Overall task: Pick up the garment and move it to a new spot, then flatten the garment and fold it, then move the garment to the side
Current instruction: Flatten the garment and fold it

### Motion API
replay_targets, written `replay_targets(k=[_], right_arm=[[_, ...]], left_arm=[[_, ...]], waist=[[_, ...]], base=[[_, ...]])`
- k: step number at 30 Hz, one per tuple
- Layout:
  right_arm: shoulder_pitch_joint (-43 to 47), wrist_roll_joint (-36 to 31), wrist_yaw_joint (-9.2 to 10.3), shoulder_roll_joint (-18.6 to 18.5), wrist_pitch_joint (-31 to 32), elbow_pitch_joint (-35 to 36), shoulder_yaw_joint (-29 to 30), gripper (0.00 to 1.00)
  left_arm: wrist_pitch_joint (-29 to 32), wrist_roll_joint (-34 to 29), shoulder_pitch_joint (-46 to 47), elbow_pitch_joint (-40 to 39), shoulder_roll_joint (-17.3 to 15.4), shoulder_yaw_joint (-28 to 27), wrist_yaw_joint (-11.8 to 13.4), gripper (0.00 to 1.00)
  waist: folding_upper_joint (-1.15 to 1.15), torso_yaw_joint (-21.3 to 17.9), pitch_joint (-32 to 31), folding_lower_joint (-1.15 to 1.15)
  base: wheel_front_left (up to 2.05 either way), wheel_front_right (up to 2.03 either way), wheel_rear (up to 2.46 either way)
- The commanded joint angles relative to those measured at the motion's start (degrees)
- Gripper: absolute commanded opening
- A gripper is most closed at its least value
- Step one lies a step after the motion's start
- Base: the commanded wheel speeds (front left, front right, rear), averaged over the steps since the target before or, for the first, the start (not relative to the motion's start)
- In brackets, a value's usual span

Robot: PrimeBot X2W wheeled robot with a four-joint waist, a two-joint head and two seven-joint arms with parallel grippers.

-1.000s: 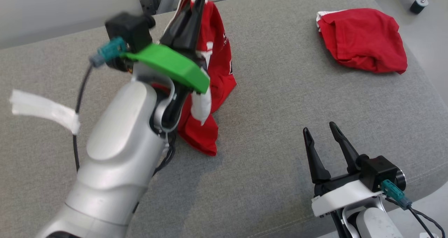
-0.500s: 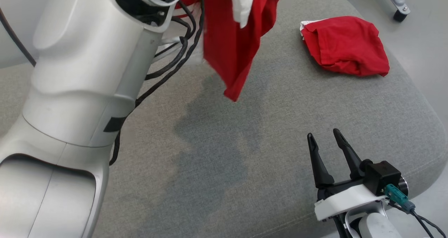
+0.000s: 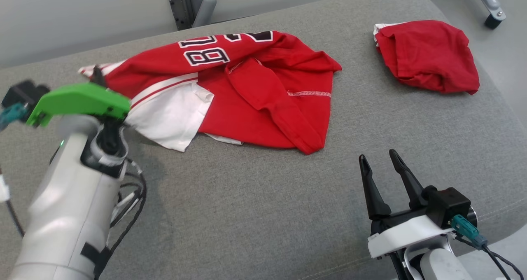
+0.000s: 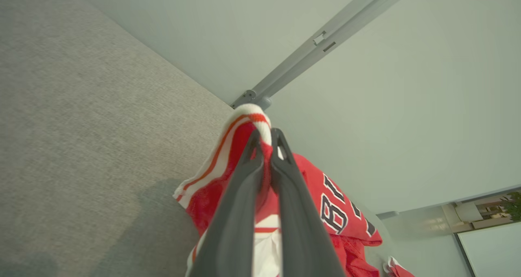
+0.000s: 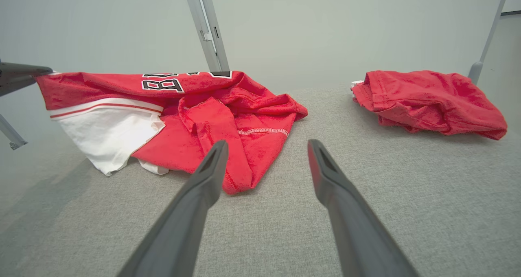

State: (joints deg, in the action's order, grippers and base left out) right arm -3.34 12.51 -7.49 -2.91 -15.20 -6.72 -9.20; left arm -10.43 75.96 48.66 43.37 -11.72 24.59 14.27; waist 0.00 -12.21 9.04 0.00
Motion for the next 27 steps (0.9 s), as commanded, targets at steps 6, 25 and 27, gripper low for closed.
replay_targets(k=[6,25,27], right_arm=[[-1.4,-1.8,0.01,0.0,0.1,-0.3,-0.6,1.0],[-15.9,-4.7,0.01,-0.3,0.0,-18.7,-8.0,1.0],[-19.2,-6.0,0.01,-0.1,0.0,-22.5,-6.4,1.0]], left_arm=[[-3.8,4.9,-11.0,2.0,-2.6,-7.6,-6.2,0.0],[-4.7,-48.9,-35.5,-36.5,5.7,-20.5,-13.5,1.0],[-4.7,-53.5,-38.6,-40.1,7.2,-19.8,-13.8,1.0]], waist=[[0.0,1.7,1.5,0.0],[0.0,14.5,0.8,0.0],[0.0,16.7,0.9,0.0]], base=[[0.0,0.0,0.0],[0.0,0.0,0.0],[0.0,0.0,0.0]])
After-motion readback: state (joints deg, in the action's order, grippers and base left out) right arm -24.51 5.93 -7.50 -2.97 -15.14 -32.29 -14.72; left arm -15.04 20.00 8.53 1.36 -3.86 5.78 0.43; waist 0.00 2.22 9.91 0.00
